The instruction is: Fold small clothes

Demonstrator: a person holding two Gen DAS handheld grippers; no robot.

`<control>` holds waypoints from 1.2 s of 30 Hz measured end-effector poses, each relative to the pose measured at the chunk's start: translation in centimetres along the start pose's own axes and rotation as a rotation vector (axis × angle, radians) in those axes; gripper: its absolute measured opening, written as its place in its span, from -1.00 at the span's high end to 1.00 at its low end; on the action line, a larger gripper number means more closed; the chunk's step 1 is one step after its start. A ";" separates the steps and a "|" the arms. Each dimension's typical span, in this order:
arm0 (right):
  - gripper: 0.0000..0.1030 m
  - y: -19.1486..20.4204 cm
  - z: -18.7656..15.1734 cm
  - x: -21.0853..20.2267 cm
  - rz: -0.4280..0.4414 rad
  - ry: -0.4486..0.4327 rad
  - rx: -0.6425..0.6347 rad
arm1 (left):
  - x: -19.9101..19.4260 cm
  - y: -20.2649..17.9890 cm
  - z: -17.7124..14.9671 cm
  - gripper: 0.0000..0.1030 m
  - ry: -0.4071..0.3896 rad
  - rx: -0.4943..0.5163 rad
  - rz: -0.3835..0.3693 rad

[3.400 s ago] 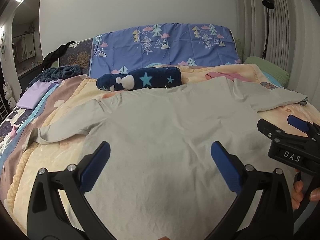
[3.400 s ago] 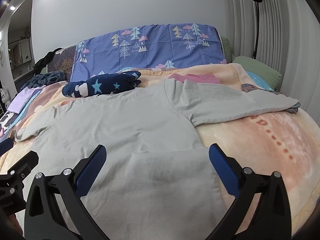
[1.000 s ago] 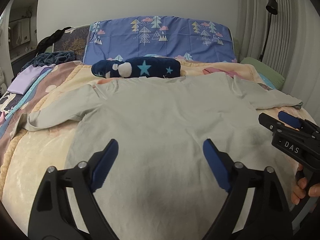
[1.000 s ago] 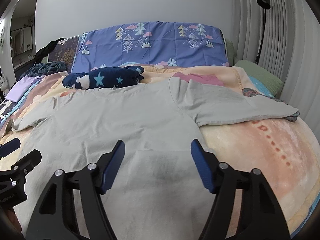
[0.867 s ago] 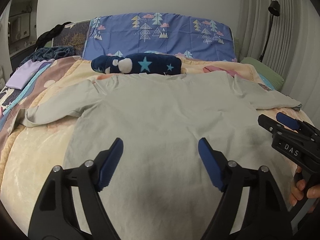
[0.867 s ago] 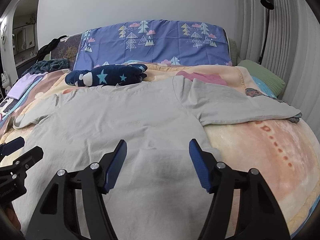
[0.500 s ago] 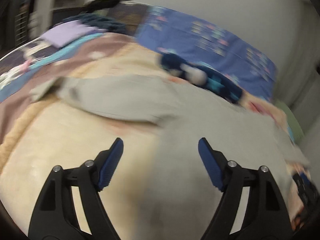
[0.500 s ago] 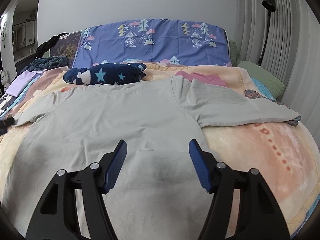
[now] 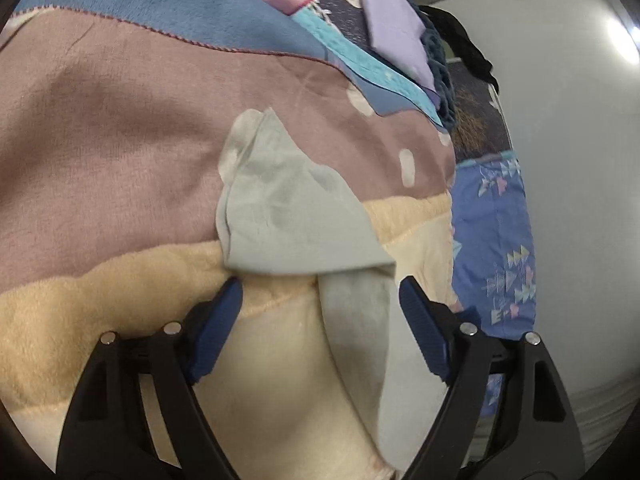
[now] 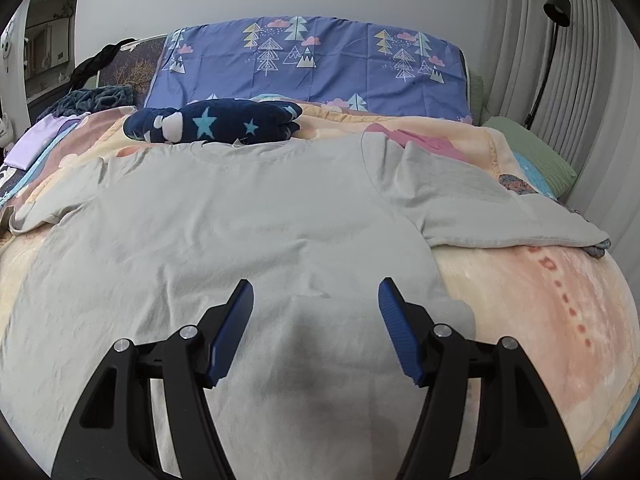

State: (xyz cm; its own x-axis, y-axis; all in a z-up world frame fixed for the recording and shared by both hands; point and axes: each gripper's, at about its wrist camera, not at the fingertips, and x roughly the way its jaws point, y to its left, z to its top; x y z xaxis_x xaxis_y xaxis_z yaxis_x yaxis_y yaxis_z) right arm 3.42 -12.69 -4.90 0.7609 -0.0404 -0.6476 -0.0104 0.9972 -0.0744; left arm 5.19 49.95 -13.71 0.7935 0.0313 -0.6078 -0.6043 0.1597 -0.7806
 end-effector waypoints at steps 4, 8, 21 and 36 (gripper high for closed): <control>-0.29 0.1 0.2 0.7 -0.006 0.017 0.004 | 1.1 -0.8 2.4 0.94 -0.053 -0.002 -0.012; -0.30 0.1 0.3 0.9 -0.008 0.014 0.004 | 0.3 -2.6 3.4 0.95 -0.112 0.050 -0.028; -0.31 -2.8 0.0 1.3 -0.012 0.012 0.085 | -1.8 -25.4 -24.2 0.94 0.126 1.042 -0.364; -0.45 -6.9 2.6 2.9 0.153 0.074 0.147 | 2.3 -18.1 -37.9 -0.20 0.366 1.418 -0.215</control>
State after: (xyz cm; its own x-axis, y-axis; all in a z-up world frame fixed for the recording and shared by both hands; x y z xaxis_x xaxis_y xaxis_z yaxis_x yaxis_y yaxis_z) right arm 7.35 -19.52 -4.25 0.7079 0.1128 -0.6972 -0.0230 0.9903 0.1368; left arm 15.17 9.74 -6.50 0.6640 -0.3281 -0.6719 0.2649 0.9435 -0.1989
